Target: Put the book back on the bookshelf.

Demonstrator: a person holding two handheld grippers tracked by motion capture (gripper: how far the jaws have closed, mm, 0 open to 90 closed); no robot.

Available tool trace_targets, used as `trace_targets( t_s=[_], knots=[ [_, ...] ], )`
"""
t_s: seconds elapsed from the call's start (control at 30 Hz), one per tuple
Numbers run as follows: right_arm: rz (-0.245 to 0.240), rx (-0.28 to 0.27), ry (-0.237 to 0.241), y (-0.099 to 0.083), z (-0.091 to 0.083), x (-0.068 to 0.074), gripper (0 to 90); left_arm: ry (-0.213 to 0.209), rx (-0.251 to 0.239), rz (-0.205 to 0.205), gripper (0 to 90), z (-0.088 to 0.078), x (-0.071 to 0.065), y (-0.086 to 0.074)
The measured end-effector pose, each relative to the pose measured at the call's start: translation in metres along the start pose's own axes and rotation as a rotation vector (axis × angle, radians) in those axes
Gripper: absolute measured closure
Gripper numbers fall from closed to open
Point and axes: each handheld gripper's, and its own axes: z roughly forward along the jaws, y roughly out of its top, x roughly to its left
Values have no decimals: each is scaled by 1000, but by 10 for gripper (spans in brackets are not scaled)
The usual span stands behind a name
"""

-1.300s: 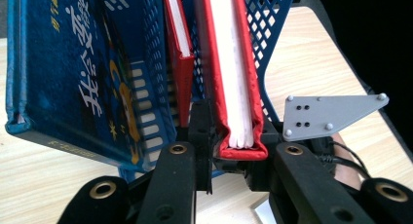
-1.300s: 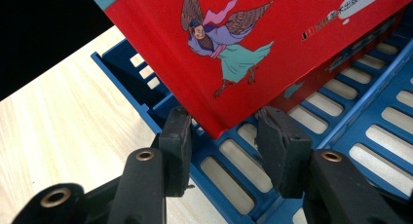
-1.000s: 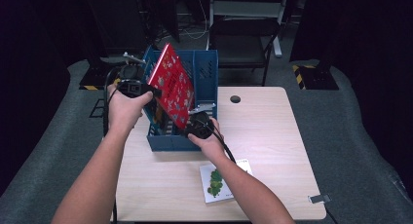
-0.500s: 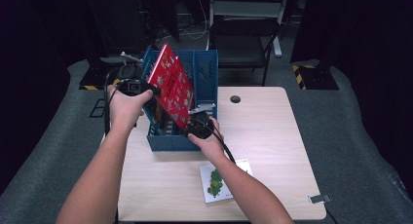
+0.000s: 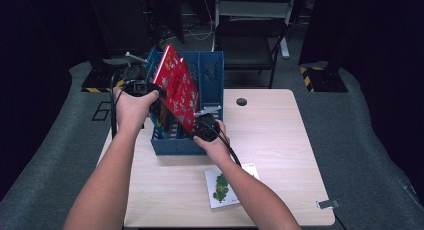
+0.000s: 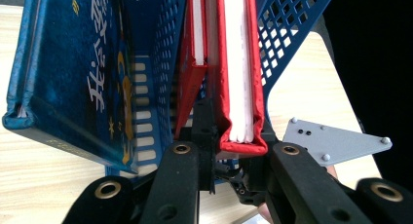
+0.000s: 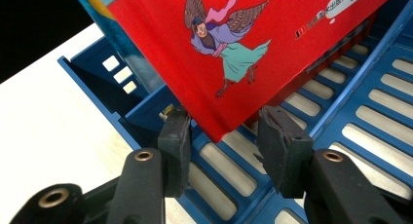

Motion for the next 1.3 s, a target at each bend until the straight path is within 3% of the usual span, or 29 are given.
trace_targets(
  t_s=[0.07,0.23,0.37,0.73,0.97,1.07,1.3],
  knots=[
    [6,1,-8,0,0,1,538,4,-2,-7,796,1,-1,0],
    [-41,-1,-34,3,1,4,532,11,-1,-5,796,1,-3,1],
    [-34,-12,-43,4,-1,4,531,9,-1,-12,796,2,-2,1],
    [-62,-11,-29,8,-2,3,558,23,1,-6,795,10,-5,-2],
    [-48,-16,-2,10,-2,3,568,37,15,-5,794,20,-7,-5],
    [-65,-15,-1,11,-1,4,568,42,18,-6,793,23,-8,-5],
    [-47,-8,-16,11,0,-1,575,33,21,-14,795,27,-6,-8]
  ],
)
